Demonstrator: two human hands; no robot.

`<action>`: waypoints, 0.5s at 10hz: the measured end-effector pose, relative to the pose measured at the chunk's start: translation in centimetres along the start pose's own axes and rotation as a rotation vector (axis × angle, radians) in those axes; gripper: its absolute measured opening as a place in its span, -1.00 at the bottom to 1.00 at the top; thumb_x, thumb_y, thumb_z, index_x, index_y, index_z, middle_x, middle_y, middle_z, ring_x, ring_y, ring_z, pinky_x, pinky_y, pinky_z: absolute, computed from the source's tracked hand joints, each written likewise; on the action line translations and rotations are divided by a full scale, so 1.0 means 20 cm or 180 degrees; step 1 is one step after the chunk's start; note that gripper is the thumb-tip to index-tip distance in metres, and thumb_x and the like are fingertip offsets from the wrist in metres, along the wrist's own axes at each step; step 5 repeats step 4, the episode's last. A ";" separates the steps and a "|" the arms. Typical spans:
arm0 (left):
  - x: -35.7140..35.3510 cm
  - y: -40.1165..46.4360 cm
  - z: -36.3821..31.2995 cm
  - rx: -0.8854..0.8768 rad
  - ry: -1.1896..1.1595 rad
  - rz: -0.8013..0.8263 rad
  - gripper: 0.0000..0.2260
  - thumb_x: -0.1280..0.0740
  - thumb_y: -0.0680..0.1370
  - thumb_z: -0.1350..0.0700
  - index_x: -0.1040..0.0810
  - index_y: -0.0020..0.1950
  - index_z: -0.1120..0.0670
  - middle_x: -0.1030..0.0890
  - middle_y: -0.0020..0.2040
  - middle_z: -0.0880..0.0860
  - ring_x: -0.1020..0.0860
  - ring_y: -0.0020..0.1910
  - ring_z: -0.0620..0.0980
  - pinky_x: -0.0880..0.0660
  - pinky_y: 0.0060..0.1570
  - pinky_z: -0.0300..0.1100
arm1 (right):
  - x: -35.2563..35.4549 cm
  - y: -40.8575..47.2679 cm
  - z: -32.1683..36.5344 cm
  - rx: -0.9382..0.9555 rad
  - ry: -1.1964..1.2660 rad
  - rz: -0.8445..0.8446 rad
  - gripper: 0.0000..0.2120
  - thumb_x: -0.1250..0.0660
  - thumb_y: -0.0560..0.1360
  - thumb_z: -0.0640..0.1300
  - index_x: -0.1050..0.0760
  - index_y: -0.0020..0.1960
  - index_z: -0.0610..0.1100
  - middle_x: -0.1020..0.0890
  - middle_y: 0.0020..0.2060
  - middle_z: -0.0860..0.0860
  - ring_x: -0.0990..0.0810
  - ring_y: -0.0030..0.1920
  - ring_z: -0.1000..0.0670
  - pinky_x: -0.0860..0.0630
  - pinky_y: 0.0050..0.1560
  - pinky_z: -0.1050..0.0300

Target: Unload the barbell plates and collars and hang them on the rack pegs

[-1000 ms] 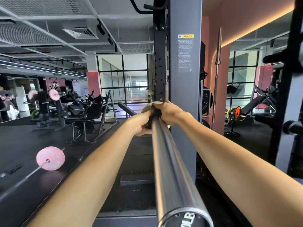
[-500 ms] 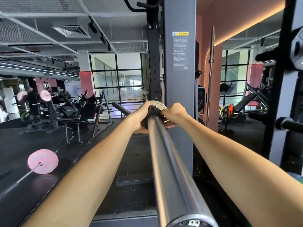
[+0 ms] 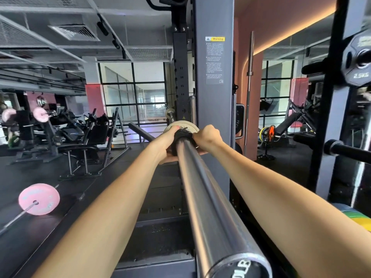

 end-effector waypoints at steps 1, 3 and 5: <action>0.01 0.01 0.00 -0.0213 0.0178 0.0020 -0.54 -0.21 0.57 -0.27 -0.53 0.19 0.08 -0.65 -0.05 0.08 -0.62 -0.16 0.01 -0.59 -0.33 -0.17 | 0.00 -0.02 -0.02 0.0056 0.0052 0.0093 -0.75 -0.16 0.52 -0.16 -0.54 -0.05 -0.30 -0.65 -0.20 -0.18 -0.71 -0.26 -0.23 -0.64 -0.21 0.06; 0.05 -0.05 0.00 -0.0548 0.0860 -0.0206 -0.50 -0.18 0.59 -0.26 -0.49 0.28 0.12 -0.63 0.03 0.13 -0.63 -0.24 0.04 -0.59 -0.46 -0.23 | 0.02 -0.02 -0.10 0.0150 0.0401 0.0666 -0.68 -0.18 0.55 -0.09 -0.58 0.07 -0.30 -0.66 -0.01 -0.20 -0.70 -0.09 -0.19 -0.66 -0.04 -0.10; 0.05 -0.13 0.03 -0.0662 0.1144 -0.0250 -0.51 -0.15 0.60 -0.24 -0.50 0.25 0.13 -0.65 -0.03 0.17 -0.62 -0.27 0.04 -0.59 -0.39 -0.22 | 0.08 -0.08 -0.13 0.0138 0.0413 0.0845 -0.65 -0.16 0.61 -0.02 -0.51 0.21 -0.24 -0.61 0.15 -0.19 -0.65 0.10 -0.13 -0.64 0.02 -0.10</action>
Point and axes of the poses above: each hand's wrist, its own y-axis towards the middle knuckle, its own x-axis out of the back of the hand, z = x × y, the point moved 3 cm from there along y, towards the middle knuckle
